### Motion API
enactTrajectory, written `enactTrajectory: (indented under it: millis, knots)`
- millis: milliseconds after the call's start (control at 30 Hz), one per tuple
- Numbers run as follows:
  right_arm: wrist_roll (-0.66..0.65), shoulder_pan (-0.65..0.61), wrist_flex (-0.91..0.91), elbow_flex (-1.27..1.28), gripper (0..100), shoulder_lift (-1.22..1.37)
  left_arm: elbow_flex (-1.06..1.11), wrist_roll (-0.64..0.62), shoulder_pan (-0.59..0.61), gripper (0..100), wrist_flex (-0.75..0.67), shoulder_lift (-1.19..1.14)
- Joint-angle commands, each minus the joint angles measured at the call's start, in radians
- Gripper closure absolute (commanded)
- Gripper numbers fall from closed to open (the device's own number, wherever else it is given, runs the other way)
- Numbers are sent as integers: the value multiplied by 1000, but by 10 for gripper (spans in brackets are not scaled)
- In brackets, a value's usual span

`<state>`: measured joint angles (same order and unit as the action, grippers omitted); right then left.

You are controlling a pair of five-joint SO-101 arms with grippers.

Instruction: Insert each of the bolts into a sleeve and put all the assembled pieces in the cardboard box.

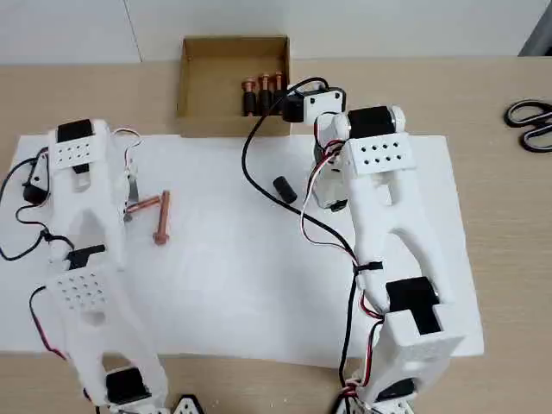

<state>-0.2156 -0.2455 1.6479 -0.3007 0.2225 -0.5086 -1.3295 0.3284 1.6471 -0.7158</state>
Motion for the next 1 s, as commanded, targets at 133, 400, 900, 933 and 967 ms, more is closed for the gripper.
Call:
enactTrajectory:
  millis: [133, 400, 900, 933, 967]
  knots:
    - [11, 5, -7, -40, 995, -61, -77, -2, -40, 994, 86, 6]
    - [11, 8, -1, -40, 995, -64, -91, 324, -94, 994, 106, 8]
    - [12, 4, -4, -40, 995, -61, -93, 1425, -107, 994, 91, 5]
    - [12, 4, -4, -40, 995, -61, -93, 1441, -110, 994, 98, 6]
    - [12, 4, -4, -40, 995, -61, -93, 1453, -114, 994, 101, 6]
